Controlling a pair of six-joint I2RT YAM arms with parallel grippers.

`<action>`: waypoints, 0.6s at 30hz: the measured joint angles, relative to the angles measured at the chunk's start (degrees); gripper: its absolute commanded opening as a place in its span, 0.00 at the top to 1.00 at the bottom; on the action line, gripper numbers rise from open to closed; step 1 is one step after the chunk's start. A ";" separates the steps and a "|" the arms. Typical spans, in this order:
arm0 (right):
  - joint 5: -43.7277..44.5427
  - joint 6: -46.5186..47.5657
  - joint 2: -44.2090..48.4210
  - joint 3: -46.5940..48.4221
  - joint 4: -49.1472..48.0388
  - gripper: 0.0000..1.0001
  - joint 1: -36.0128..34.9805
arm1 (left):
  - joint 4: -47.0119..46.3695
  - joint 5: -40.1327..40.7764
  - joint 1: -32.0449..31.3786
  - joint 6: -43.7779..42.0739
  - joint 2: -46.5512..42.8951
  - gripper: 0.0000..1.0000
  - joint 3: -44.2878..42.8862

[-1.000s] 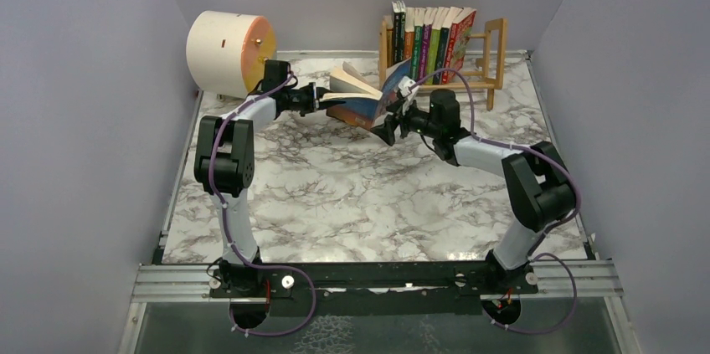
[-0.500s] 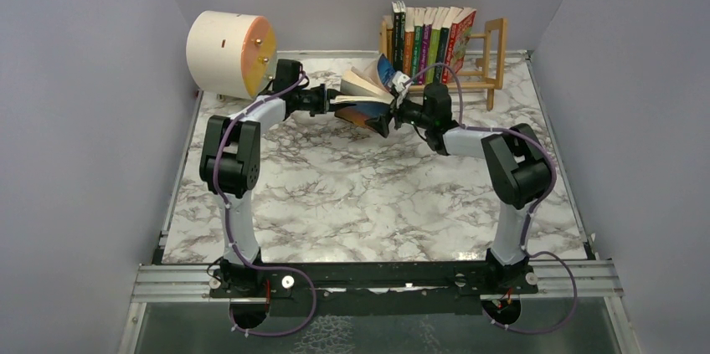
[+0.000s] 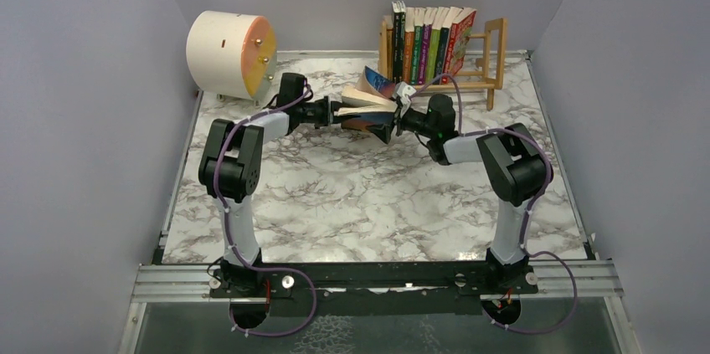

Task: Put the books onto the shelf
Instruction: Pick up the book from the center of the board.

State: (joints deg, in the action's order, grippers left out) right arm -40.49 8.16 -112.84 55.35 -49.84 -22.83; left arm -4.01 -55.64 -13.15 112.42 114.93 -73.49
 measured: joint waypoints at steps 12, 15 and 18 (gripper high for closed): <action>-3.91 -0.81 2.78 -6.45 -5.66 0.26 -1.36 | -6.16 -1.33 -0.90 3.69 -4.39 1.00 6.64; -4.07 -0.57 4.22 -6.71 -5.49 0.27 -1.55 | -6.29 -2.12 -0.87 3.82 -5.66 1.00 6.64; -4.04 -0.39 5.44 -6.71 -5.51 0.29 -1.57 | -7.02 -2.93 -0.79 3.82 -6.71 1.00 6.64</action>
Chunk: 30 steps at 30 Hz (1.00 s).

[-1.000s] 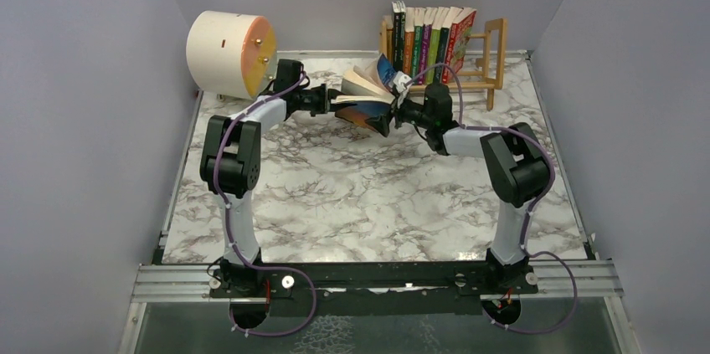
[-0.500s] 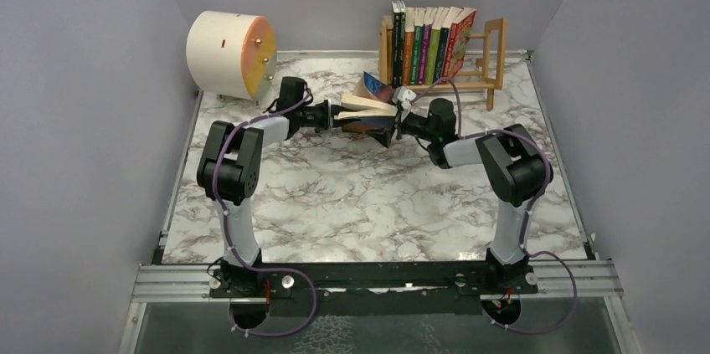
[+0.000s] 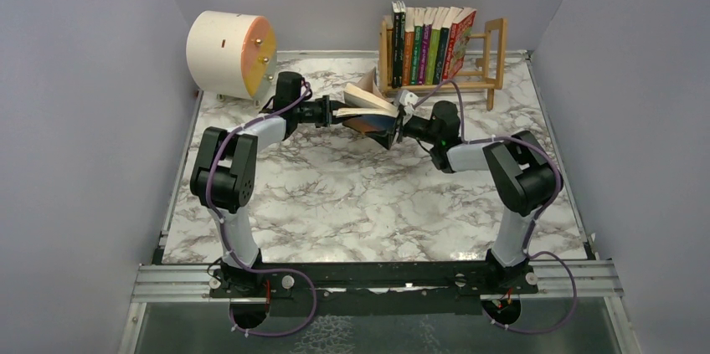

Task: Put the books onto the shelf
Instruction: Pick up the book from the center of the board.

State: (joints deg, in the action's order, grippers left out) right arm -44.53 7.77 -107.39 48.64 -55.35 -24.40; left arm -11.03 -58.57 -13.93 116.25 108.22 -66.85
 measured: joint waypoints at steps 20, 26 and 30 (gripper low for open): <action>0.15 -1.79 -2.08 0.02 -0.87 0.53 -0.20 | -0.48 -1.40 0.72 -0.48 -0.33 1.00 3.28; 0.52 -2.51 -2.54 0.04 -1.75 0.57 -0.35 | -0.50 -1.40 0.81 -1.33 -0.33 0.99 3.28; 0.70 -3.61 -3.37 0.94 -2.19 0.60 -0.35 | -0.55 -1.40 1.01 -1.57 -0.33 0.97 3.28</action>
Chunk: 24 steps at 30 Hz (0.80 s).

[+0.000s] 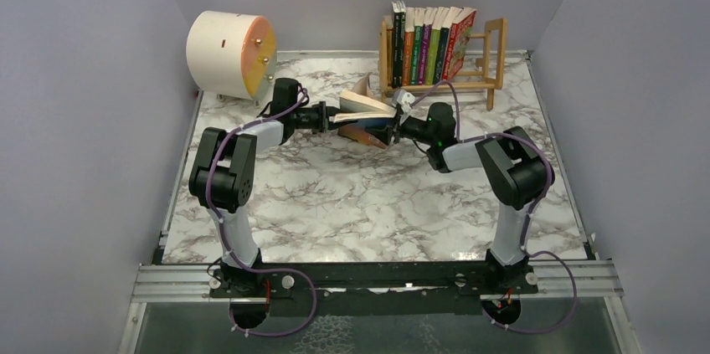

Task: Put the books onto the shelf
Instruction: Pick up the book from the center of the board.

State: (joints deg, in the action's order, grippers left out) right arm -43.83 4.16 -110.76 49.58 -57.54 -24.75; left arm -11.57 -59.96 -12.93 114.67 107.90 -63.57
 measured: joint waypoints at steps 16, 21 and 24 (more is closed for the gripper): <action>1.46 -2.38 -1.25 1.68 -2.03 0.99 -0.81 | -1.22 -1.16 2.32 -3.45 -1.01 0.95 0.24; 1.75 -2.45 -1.25 1.60 -2.60 0.99 -1.95 | 2.51 -3.19 3.85 -7.96 -1.88 0.96 0.22; 2.10 -2.47 -1.25 0.85 -3.74 0.99 -2.69 | 7.15 -4.52 4.74 -11.82 -2.14 0.96 -0.76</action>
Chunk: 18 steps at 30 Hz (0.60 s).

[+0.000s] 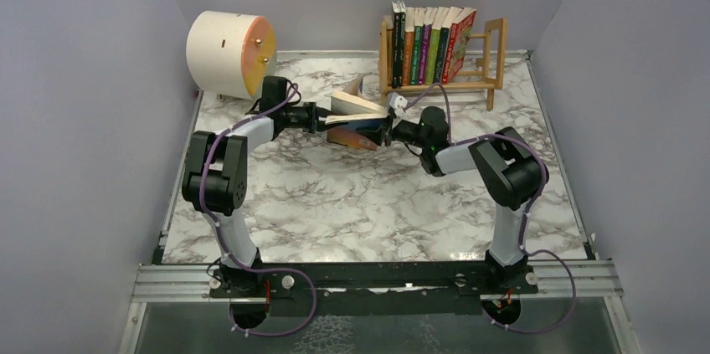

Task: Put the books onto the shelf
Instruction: Pick up the book from the center of the board.

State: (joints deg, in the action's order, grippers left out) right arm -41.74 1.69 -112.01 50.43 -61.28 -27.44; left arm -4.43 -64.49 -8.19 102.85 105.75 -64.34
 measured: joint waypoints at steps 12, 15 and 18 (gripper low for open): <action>0.13 -1.55 0.94 -3.15 -3.72 0.99 0.09 | 13.53 -2.16 1.51 -10.60 0.00 0.93 -3.69; 0.20 -2.03 1.77 -3.96 -3.58 0.99 0.74 | 15.52 -2.54 2.80 -13.33 0.07 0.91 -4.33; 0.28 -2.99 2.71 -5.53 -2.60 0.99 3.96 | 16.09 -2.58 6.84 -16.70 0.13 0.89 -5.09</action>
State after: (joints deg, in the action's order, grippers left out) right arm -41.45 -1.30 -109.30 44.91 -63.88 -23.49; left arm 11.66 -67.07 -1.34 86.15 105.89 -69.43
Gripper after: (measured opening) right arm 0.271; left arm 0.098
